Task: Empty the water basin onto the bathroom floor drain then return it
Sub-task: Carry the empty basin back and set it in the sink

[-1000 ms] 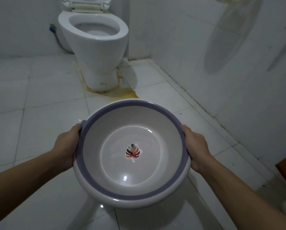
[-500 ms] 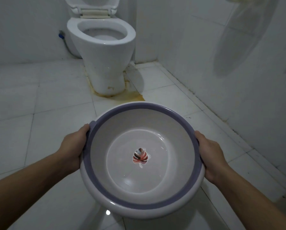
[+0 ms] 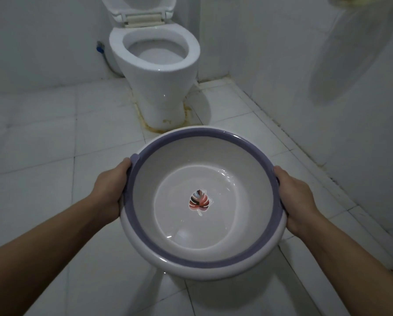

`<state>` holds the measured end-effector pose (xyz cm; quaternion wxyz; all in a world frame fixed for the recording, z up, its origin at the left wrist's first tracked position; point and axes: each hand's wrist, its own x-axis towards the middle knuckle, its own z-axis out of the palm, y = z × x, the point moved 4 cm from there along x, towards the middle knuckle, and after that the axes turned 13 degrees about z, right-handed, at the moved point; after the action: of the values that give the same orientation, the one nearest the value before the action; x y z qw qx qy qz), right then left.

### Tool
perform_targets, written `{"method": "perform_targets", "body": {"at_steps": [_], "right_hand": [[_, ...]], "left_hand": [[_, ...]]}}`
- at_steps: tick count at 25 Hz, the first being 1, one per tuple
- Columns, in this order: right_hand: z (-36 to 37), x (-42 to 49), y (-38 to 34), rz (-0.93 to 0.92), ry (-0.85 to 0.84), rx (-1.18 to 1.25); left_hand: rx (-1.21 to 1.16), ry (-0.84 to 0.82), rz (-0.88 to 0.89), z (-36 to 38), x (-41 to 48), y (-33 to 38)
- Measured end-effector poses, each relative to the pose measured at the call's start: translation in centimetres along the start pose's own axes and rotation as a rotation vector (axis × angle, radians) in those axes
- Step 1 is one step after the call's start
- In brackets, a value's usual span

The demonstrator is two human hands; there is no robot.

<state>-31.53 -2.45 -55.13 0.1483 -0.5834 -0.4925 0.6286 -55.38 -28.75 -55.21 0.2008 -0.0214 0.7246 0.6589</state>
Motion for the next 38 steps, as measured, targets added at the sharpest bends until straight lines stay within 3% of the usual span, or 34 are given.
{"method": "perform_targets", "body": {"at_steps": [8,18,23,30,38], "right_hand": [[-0.9,-9.9,-9.7,0.066,-0.004,-0.034],[-5.9,-28.7,-26.4,0.11,0.008,-0.051],[-7.9,-36.9,-34.1,0.117,-0.037,-0.015],[-10.8,-45.7,-45.1,-0.008,-0.061,0.112],[-16.7,-51.8,-49.7,-0.172,0.03,0.214]], "left_hand": [[0.031,0.072,-0.025,-3.4,-6.1,13.3],[-0.015,0.071,-0.096,-8.2,-18.6,34.0],[0.016,0.003,-0.001,-10.9,-22.9,43.4],[0.009,-0.033,0.275,-11.1,-27.8,57.4],[-0.04,-0.132,0.423,-8.2,-32.1,66.1]]}}
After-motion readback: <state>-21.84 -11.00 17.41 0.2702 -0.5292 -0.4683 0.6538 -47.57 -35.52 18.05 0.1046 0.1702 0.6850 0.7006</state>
